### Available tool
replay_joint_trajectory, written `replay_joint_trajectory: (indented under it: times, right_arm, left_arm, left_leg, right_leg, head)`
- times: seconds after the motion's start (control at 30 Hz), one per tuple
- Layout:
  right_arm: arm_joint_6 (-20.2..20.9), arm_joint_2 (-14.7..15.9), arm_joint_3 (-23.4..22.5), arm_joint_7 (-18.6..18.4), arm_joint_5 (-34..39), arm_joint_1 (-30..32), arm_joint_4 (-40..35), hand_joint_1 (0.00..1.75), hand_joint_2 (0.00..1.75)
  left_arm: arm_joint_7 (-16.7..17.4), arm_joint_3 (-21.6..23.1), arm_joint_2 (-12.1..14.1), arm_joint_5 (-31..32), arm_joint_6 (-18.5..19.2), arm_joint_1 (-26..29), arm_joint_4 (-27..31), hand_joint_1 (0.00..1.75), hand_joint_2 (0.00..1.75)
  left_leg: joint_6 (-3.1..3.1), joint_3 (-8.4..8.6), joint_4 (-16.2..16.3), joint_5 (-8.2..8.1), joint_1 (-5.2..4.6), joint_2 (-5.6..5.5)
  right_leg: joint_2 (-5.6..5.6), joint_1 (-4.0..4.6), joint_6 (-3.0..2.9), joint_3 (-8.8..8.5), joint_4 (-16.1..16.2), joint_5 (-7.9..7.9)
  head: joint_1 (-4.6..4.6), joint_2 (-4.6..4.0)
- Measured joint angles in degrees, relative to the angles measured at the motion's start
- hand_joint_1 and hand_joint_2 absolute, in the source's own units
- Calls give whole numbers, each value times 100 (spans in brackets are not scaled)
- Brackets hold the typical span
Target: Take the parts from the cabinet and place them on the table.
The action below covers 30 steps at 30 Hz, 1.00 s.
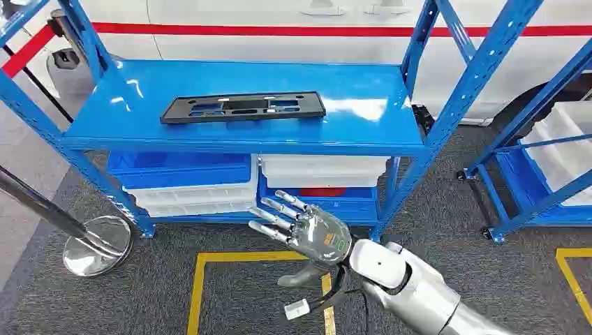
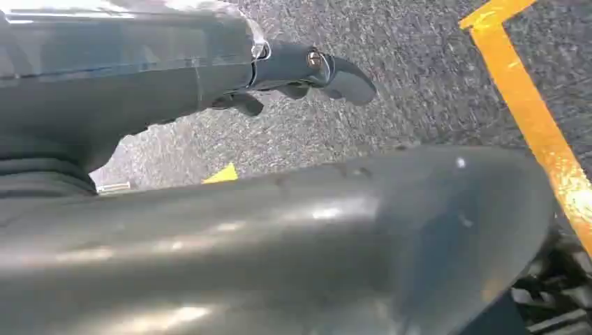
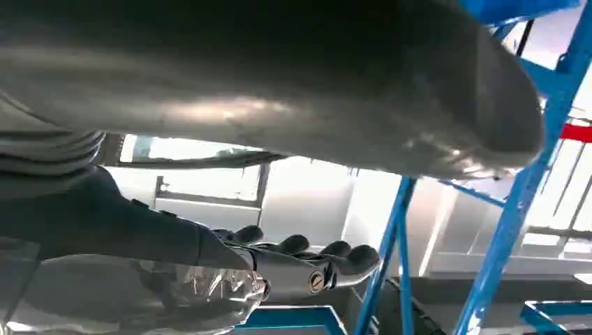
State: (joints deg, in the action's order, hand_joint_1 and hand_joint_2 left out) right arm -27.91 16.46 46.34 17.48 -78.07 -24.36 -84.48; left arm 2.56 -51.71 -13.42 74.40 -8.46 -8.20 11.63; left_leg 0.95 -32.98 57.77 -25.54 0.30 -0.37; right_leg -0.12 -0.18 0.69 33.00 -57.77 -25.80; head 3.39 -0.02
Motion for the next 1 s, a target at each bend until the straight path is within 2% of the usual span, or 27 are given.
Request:
replay_joint_trajectory:
  times: [0.03, 0.07, 0.13, 0.17, 0.2, 0.23, 0.27, 0.3, 0.33, 0.37, 0.4, 0.43, 0.5, 0.53, 0.57, 0.6, 0.67, 0.7, 0.73, 0.77, 0.83, 0.87, 0.9, 1.0]
  right_arm:
    - [-2, 0, 9, -9, -13, 13, -31, 0, 0]
    - [-11, 0, 13, -17, -13, 12, -46, 0, 0]
    - [-20, -5, 31, -44, -15, 46, -57, 0, 0]
    - [-17, -20, 44, -46, -17, 96, -63, 0, 0]
    - [-17, -24, 59, -50, -22, 143, -63, 0, 0]
    - [-18, -22, 68, -57, -22, 169, -63, 0, 0]
    - [-20, -22, 70, -57, -22, 172, -63, 0, 0]
    - [-20, -22, 70, -59, -20, 169, -65, 0, 0]
    - [-20, -22, 68, -59, -22, 169, -74, 0, 0]
    - [-20, -24, 68, -59, -20, 168, -74, 0, 0]
    - [-20, -31, 68, -59, -20, 163, -74, 0, 0]
    - [-20, -31, 68, -59, -20, 168, -74, 0, 0]
    - [-20, -20, 68, -59, -17, 163, -74, 0, 0]
    - [-22, 17, 68, -55, -17, 162, -81, 0, 0]
    - [-26, 56, 68, -30, -13, 154, -96, 0, 0]
    - [-26, 92, 70, -22, -11, 142, -107, 0, 0]
    - [-26, 140, 76, 7, -11, 144, -107, 0, 0]
    - [-26, 157, 81, 22, -2, 146, -105, 0, 0]
    - [-28, 164, 87, 44, 13, 146, -105, 0, 0]
    - [-28, 166, 90, 59, 29, 146, -105, 0, 0]
    - [-28, 166, 90, 79, 61, 133, -105, 0, 0]
    - [-28, 168, 92, 94, 77, 120, -105, 0, 0]
    - [-28, 170, 96, 107, 88, 92, -103, 0, 0]
    - [-28, 170, 107, 120, 92, 65, -98, 0, 0]
  left_arm:
    - [-2, 0, -2, 0, 7, -4, 0, 0, 0]
    - [-9, 0, -2, 0, 13, -9, 0, 0, 0]
    - [-11, 0, -4, 0, 20, -35, 0, 0, 0]
    - [-11, 0, -2, 0, 20, -34, 0, 0, 0]
    - [-11, 0, 2, 0, 22, -29, 0, 0, 0]
    - [-9, -2, 4, 0, 22, -19, 0, 0, 0]
    - [-7, -2, 4, 0, 24, -15, 0, 0, 0]
    - [-9, -2, 4, 0, 33, -17, 0, 0, 0]
    - [-22, -2, 4, 0, 37, -19, 0, 0, 0]
    - [-33, -2, 4, -2, 39, -21, 0, 0, 0]
    - [-33, -2, 4, -2, 39, -38, 0, 0, 0]
    - [-33, -2, 4, -13, 41, -45, 0, 0, 0]
    - [-29, -9, 4, -35, 41, -56, 0, 0, 0]
    - [-22, -11, 11, -52, 37, -69, 0, 0, 0]
    - [-20, -13, 11, -57, 35, -69, 0, 0, 0]
    - [-20, -15, 9, -66, 35, -77, 0, 0, 0]
    - [-17, -22, 11, -70, 35, -68, 0, 0, 0]
    - [-15, -30, 11, -70, 33, -55, 0, 0, 0]
    - [-15, -48, 13, -72, 26, -41, 0, 0, 0]
    - [-15, -72, 15, -74, 18, -32, 0, 0, 0]
    - [-15, -105, 17, -87, 9, -30, 0, 0, 0]
    - [-15, -114, 17, -90, 9, -21, 0, 0, 0]
    - [-15, -116, 17, -90, 4, -21, 0, 0, 0]
    - [-11, -120, 22, -92, -2, -6, 0, 0, 0]
  left_leg:
    - [31, 57, -54, 22, 20, 3]
    - [52, 80, -73, 27, 27, 9]
    - [92, 84, -73, 11, 26, 19]
    - [106, 89, -72, 1, 22, 18]
    - [112, 97, -67, -13, 19, 13]
    - [109, 118, -64, -31, 20, 4]
    - [101, 146, -63, -52, 20, 0]
    - [89, 183, -61, -77, 20, -4]
    - [67, 232, -61, -111, 19, -5]
    - [35, 240, -59, -139, 6, -1]
    - [-6, 227, -30, -172, -21, -6]
    - [-26, 230, -49, -176, -14, -2]
    - [-90, 268, -79, -208, -7, 4]
    - [-129, 276, -43, -260, -13, 5]
    - [-153, 239, 118, -329, -11, 11]
    - [-166, 34, 527, -529, -1, 8]
    - [-199, -524, 1507, -898, 15, 9]
    - [-209, -752, 1836, -938, 17, 9]
    - [-210, -837, 1849, -809, 19, 9]
    - [-203, -768, 1575, -538, 23, 9]
    - [-158, -373, 552, 122, 25, 11]
    - [-114, -221, 155, 234, 18, 10]
    - [-88, -132, 24, 136, -18, 1]
    - [13, -150, 25, 103, -17, -8]
  right_leg:
    - [10, -5, 25, -8, -1, -28]
    - [11, -24, 49, 54, -193, -158]
    - [9, -35, 92, 499, -1055, -559]
    - [10, -47, 108, 745, -1503, -690]
    - [9, -58, 119, 911, -1755, -707]
    - [8, -68, 123, 924, -1686, -557]
    - [8, -72, 116, 809, -1383, -318]
    - [7, -73, 103, 624, -958, -55]
    - [4, -68, 70, 368, -396, 241]
    - [-2, -46, 34, 243, -122, 245]
    - [6, -19, 1, 192, 11, 175]
    - [12, -11, -13, 201, -19, 167]
    - [20, 0, -79, 185, -14, 131]
    - [16, -83, -117, 118, 46, 144]
    - [6, -70, -155, 68, 67, 118]
    - [-11, -69, -192, 33, 67, 93]
    - [-20, -54, -213, -14, 64, 39]
    - [-17, -52, -211, -39, 62, 14]
    - [-11, -52, -202, -78, 61, -18]
    - [0, -52, -190, -133, 60, -58]
    - [3, -53, -156, -269, 58, -152]
    - [-3, -51, -126, -312, 59, -202]
    - [15, -12, -79, -317, 34, -241]
    - [9, -15, -7, -335, 33, -225]
  head:
    - [0, 0]
    - [-2, 0]
    - [-2, 0]
    - [-2, 0]
    - [-2, 0]
    - [-2, 0]
    - [-2, 0]
    - [-2, 0]
    - [-2, 0]
    - [-2, 0]
    - [-2, 0]
    - [0, 0]
    - [-2, 0]
    - [0, 0]
    - [0, 0]
    - [0, 0]
    - [0, 0]
    - [0, 0]
    - [0, 0]
    - [0, 0]
    - [0, 0]
    - [0, 0]
    - [0, 0]
    - [0, 0]
